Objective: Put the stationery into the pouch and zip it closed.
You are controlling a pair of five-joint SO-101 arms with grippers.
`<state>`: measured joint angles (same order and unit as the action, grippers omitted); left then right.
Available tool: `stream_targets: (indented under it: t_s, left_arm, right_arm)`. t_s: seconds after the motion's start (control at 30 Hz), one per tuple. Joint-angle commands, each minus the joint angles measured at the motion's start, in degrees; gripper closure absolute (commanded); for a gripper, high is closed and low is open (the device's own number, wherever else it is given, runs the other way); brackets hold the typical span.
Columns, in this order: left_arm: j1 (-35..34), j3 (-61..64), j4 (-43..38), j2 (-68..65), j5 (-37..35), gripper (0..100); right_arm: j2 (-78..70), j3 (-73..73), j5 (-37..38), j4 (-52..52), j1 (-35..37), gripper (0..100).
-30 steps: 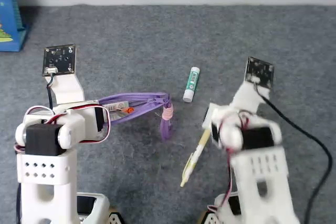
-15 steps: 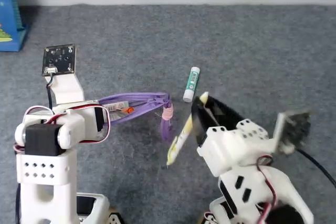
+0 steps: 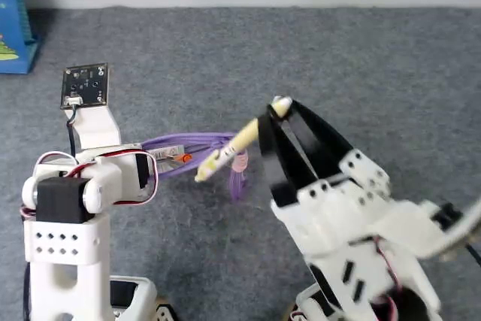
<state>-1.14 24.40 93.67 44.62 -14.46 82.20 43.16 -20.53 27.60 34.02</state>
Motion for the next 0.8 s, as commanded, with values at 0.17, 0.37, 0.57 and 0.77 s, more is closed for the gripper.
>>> stream_targets:
  t_s: [0.17, 0.37, 0.57, 0.77]
  left_arm:
    - [0.2, -0.1, -0.3, -0.4, -0.4, 99]
    - [0.4, -0.1, -0.3, -0.4, -0.4, 99]
    - [0.2, -0.1, -0.3, -0.4, -0.4, 99]
    - [0.2, -0.1, -0.3, -0.4, -0.4, 99]
  right_arm:
    - [-11.0, 4.8, 0.5, -16.3, 0.6, 99.1]
    - [-17.8, 6.2, 0.4, -17.3, 1.0, 99.1]
    - [-19.1, 14.6, 0.5, -16.9, 6.7, 98.9]
    - [-19.2, 19.1, 2.8, -15.3, 9.2, 81.7]
